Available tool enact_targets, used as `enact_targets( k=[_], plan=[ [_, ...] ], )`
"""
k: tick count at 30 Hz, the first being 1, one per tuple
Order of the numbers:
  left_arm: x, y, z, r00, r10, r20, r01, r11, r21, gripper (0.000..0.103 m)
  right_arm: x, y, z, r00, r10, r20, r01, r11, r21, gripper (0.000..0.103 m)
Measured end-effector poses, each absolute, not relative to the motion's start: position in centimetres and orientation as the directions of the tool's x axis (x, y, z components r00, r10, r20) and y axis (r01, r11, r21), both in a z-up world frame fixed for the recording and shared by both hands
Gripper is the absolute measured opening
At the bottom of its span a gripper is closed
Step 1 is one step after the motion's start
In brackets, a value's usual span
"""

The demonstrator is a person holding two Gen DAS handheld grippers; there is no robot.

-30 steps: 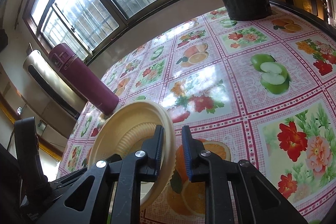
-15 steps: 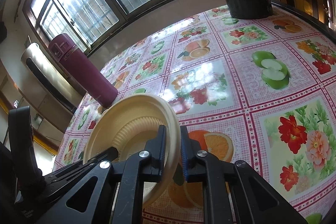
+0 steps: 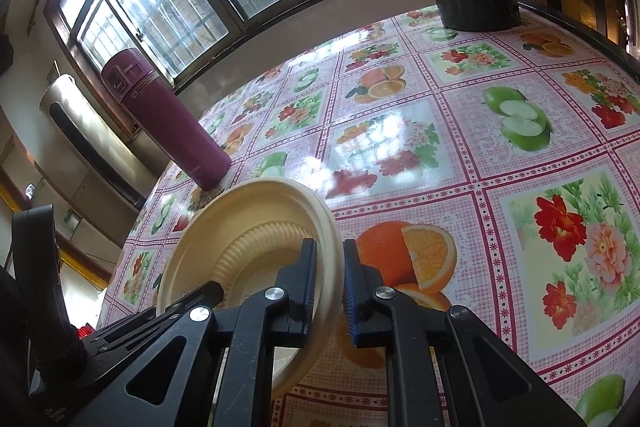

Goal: Organize plates and bowls
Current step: 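Carry the cream bowl with the left tool toward the plate stack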

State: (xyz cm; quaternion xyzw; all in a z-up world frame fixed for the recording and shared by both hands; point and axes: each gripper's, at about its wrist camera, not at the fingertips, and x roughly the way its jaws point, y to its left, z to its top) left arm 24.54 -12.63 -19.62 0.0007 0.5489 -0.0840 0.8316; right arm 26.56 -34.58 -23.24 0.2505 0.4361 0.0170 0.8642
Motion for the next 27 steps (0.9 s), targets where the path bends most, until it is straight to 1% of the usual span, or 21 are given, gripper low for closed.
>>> enact_targets(
  k=[12, 27],
  plan=[
    [21.3, -9.2, -19.0, 0.386, -0.127, -0.914, 0.092, 0.991, -0.099, 0.014, 24.3, -30.9, -22.1, 0.612, 0.24, -0.754, 0.134, 0.907, 0.398, 0.012],
    [17.3, -6.8, -17.7, 0.42, -0.108, -0.901, 0.088, 0.993, -0.078, 0.015, 20.9, -28.3, -20.7, 0.624, 0.268, -0.734, 0.086, 0.91, 0.406, 0.012]
  ],
)
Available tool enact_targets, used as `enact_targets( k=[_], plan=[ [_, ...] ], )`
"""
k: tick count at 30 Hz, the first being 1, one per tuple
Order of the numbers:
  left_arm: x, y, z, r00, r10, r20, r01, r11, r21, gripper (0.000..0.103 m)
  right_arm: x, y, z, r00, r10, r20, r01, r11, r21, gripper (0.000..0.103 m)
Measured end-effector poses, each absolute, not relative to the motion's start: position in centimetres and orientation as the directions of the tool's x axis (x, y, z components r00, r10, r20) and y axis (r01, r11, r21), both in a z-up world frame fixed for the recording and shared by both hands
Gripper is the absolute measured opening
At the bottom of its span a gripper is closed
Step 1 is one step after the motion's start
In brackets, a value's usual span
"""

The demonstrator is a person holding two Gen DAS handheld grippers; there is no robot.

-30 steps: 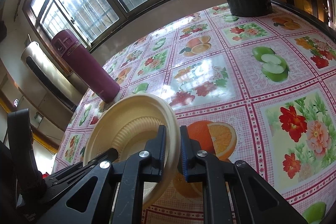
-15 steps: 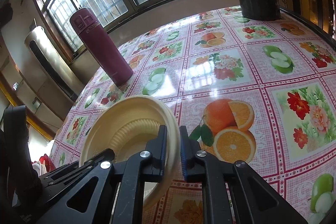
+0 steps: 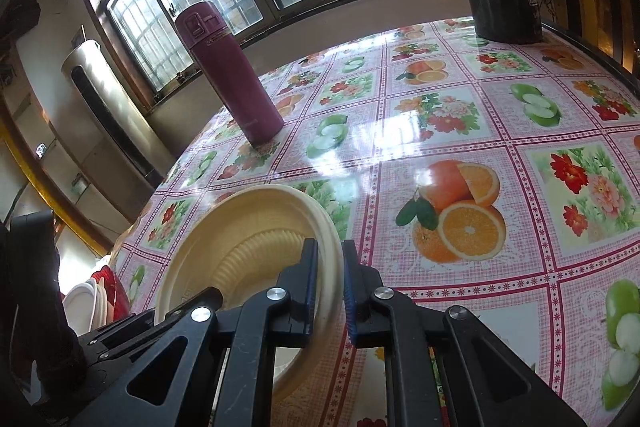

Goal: Organize plates and bowls
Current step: 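Carry the cream bowl with the left tool toward the plate stack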

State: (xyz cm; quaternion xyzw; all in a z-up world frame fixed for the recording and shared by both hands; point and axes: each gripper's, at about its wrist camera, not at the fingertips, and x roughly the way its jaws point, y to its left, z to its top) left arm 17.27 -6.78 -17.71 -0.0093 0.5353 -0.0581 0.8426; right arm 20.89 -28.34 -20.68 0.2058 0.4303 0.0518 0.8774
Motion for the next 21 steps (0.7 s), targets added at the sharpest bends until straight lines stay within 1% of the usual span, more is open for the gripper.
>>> enact_targets(
  k=[21],
  plan=[
    [12.7, -3.6, -13.1, 0.526, -0.069, -0.848, 0.093, 0.995, -0.024, 0.015, 15.9, -25.7, -17.1, 0.68, 0.357, -0.64, -0.014, 0.88, 0.476, 0.012]
  ],
)
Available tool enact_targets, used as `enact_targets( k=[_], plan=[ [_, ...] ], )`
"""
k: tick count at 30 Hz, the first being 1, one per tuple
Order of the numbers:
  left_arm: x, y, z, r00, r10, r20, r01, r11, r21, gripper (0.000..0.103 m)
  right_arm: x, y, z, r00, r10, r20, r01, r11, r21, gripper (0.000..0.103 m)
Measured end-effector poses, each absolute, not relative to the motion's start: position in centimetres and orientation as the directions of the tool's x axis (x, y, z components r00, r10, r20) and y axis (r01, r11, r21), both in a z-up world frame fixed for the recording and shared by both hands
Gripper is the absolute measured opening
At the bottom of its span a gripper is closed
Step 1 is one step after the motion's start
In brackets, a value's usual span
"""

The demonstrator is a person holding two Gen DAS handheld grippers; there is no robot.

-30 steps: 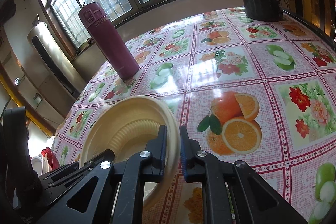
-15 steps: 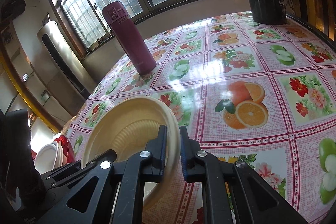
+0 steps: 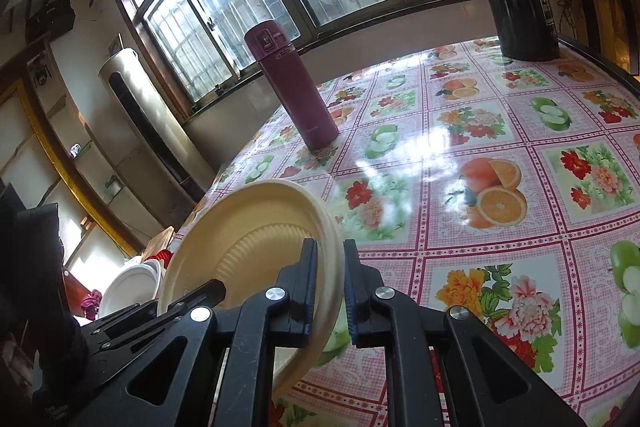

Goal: Organize plates and bowls
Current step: 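Carry the cream bowl with the left tool toward the plate stack, then lower the cream bowl with the left tool onto the white bowls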

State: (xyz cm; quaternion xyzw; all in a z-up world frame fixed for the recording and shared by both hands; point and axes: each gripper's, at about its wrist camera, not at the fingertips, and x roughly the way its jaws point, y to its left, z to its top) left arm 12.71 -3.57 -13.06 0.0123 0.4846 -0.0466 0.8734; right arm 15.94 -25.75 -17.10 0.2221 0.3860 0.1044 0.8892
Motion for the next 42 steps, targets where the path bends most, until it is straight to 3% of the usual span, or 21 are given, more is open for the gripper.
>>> enact_targets(
  k=[16, 28, 42],
  plan=[
    [11.5, 0.1, -11.6, 0.558, -0.055, -0.828, 0.048, 0.998, -0.034, 0.018, 15.4, -22.3, -14.7, 0.666, 0.441, -0.602, -0.1, 0.852, 0.514, 0.013],
    [10.1, 5.0, -7.9, 0.642, 0.037, -0.766, -0.056, 0.998, 0.002, 0.018, 15.9, -16.8, -11.2, 0.66, 0.533, -0.53, -0.246, 0.82, 0.517, 0.014],
    [9.7, 9.1, -7.6, 0.641, 0.128, -0.757, -0.147, 0.988, 0.042, 0.018, 17.1, -11.8, -10.4, 0.604, 0.62, -0.501, -0.33, 0.767, 0.55, 0.016]
  ],
)
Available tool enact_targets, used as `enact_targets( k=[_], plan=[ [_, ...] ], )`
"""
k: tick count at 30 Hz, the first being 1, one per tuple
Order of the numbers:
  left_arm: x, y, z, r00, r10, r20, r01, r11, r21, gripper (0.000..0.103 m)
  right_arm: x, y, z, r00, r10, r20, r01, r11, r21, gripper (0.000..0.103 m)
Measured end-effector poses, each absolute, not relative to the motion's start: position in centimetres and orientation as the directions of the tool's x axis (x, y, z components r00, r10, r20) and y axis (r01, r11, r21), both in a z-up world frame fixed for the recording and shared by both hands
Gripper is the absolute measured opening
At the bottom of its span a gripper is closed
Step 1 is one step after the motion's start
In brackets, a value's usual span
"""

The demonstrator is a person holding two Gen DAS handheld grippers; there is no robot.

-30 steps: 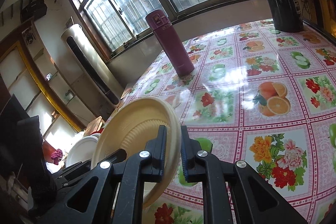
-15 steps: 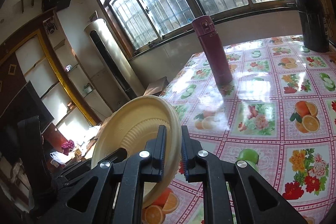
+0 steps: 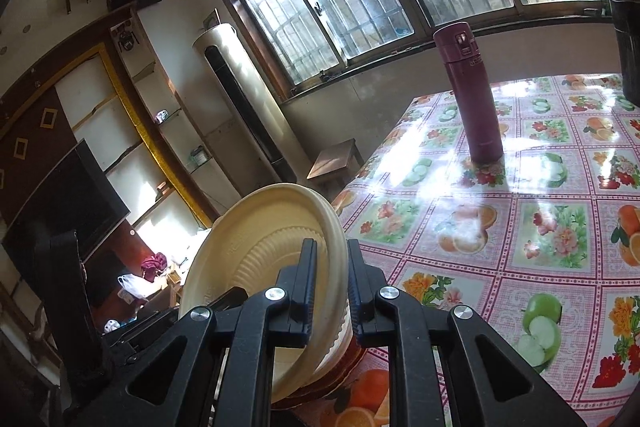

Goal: Organize plates and bowls
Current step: 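Lower the cream bowl with the left tool onto the white bowls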

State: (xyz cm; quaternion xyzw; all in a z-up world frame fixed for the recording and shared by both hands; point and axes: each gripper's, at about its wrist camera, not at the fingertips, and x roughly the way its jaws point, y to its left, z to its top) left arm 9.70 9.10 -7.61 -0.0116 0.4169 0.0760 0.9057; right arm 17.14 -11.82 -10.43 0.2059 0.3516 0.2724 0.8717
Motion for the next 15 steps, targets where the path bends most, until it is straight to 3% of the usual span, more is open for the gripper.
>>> enact_targets(
  k=[15],
  plan=[
    [10.3, 12.4, -10.1, 0.546, 0.202, -0.813, -0.199, 0.974, 0.109, 0.02, 18.3, -6.4, -13.3, 0.513, 0.658, -0.551, -0.355, 0.747, 0.561, 0.016]
  ],
)
